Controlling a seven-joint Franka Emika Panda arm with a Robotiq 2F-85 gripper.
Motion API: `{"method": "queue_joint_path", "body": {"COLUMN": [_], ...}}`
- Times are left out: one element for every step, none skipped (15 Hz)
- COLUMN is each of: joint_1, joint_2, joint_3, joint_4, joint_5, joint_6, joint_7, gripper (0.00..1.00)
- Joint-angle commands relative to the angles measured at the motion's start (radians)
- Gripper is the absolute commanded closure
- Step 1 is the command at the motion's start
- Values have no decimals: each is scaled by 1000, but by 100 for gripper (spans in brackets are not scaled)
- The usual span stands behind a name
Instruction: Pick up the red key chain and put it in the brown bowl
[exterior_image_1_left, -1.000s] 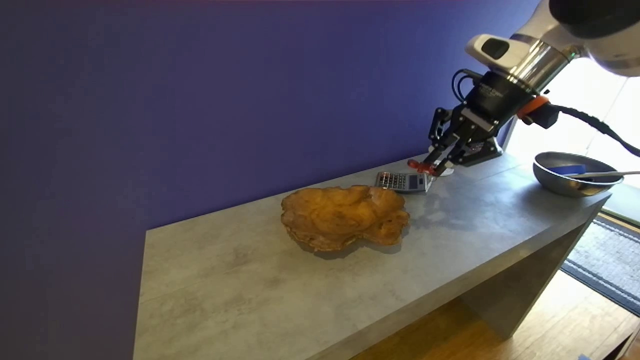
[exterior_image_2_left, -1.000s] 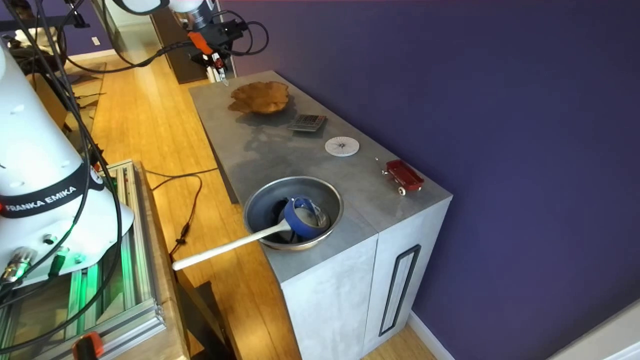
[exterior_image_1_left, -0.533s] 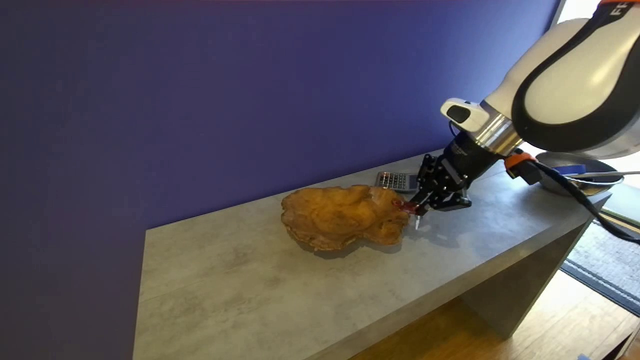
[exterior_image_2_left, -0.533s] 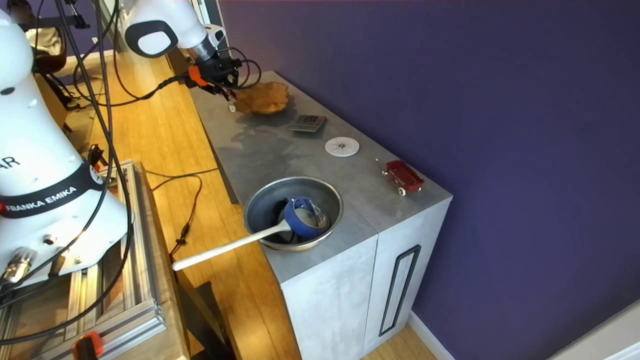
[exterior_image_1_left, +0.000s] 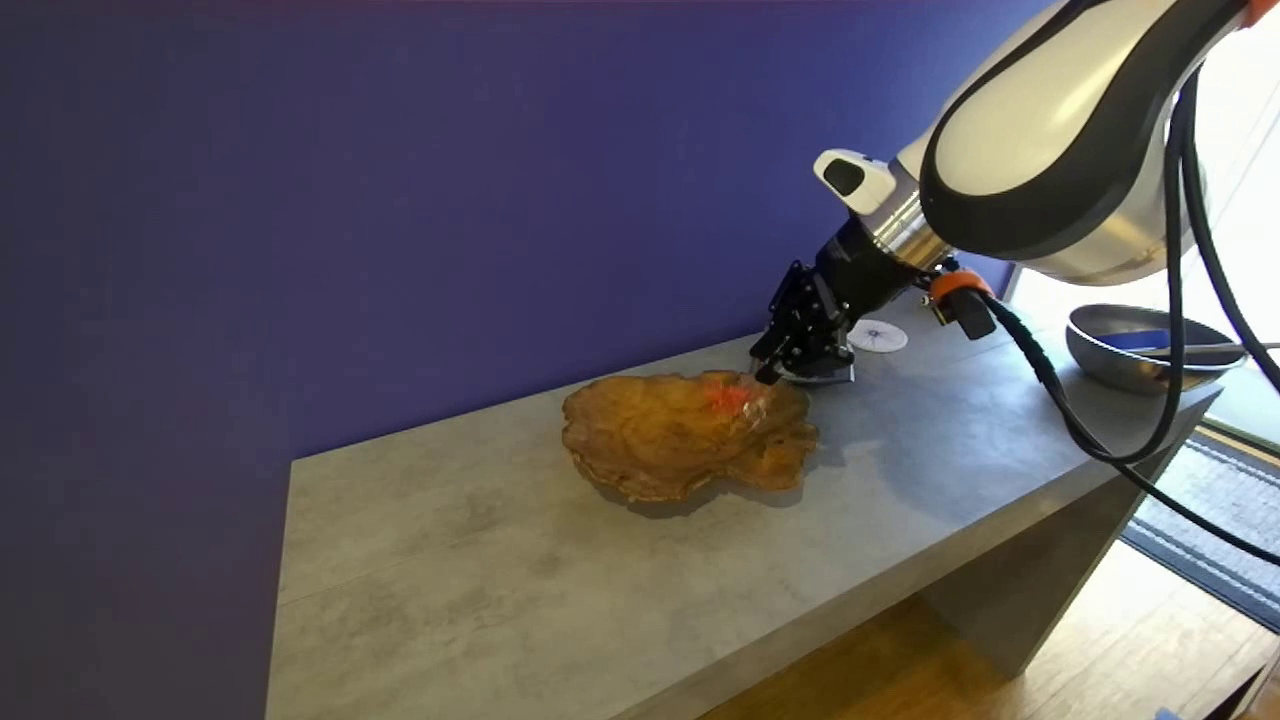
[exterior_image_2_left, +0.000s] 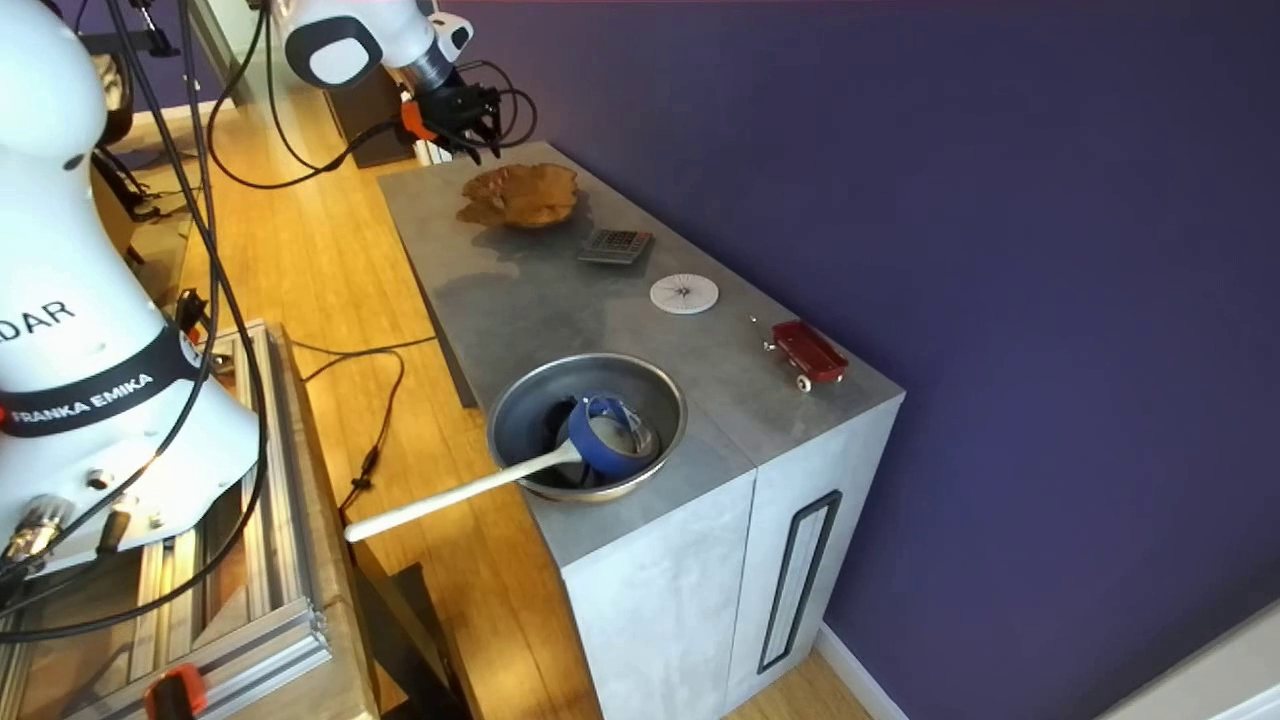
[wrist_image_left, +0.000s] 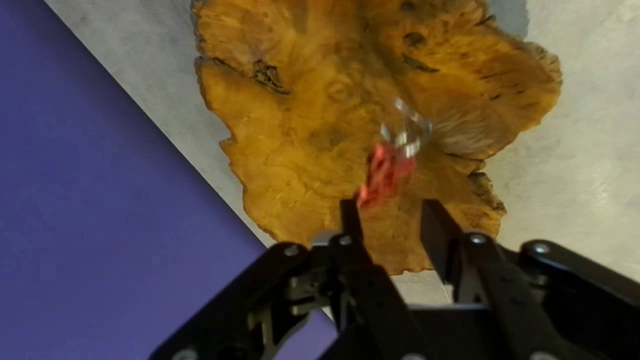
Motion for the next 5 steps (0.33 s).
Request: {"method": "queue_joint_path", "body": {"joint_1": [123, 135, 121, 83, 106], "joint_2": [8, -12, -53, -107, -13], "joint_3": [-141, -160, -149, -111, -127], "joint_4": [13, 1, -20, -42, 6], "joint_5": [-39, -51, -50, -24, -26], "joint_6": [-116, -140, -152, -140, -113], "joint_7": [76, 85, 54, -7, 36], "gripper": [30, 24, 17, 9, 28]}}
